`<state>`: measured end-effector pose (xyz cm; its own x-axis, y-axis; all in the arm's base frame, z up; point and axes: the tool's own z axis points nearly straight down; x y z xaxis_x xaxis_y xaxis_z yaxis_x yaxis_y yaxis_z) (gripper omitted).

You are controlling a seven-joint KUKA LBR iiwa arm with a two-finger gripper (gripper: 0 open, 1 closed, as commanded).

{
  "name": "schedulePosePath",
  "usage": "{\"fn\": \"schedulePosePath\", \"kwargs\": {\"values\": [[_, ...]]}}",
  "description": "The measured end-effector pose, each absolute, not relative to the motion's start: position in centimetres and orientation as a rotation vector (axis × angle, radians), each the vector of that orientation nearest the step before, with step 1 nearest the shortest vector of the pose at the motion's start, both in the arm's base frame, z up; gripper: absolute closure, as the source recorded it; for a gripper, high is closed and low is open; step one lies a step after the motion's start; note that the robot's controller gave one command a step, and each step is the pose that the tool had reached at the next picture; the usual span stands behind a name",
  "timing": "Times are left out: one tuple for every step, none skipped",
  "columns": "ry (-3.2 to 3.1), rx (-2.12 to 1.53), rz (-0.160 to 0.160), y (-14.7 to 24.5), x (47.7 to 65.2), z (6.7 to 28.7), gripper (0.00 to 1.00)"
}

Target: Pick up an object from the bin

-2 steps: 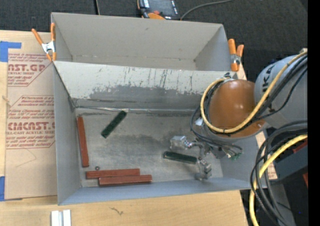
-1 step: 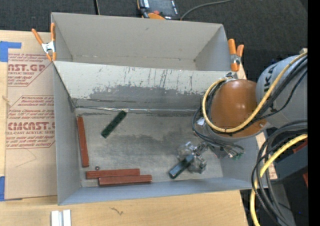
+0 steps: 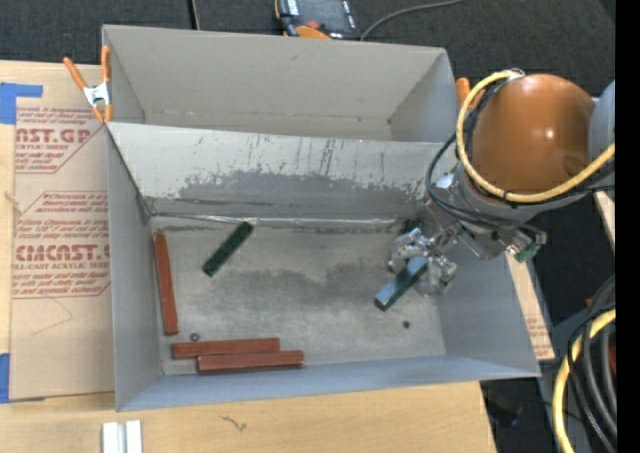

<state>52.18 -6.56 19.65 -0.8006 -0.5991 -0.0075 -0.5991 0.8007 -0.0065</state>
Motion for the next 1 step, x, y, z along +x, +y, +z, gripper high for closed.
{"fn": "schedulePosePath", "kwargs": {"values": [[2.971, -0.985, -0.006, -6.51, 54.62, 26.71, 1.00]]}}
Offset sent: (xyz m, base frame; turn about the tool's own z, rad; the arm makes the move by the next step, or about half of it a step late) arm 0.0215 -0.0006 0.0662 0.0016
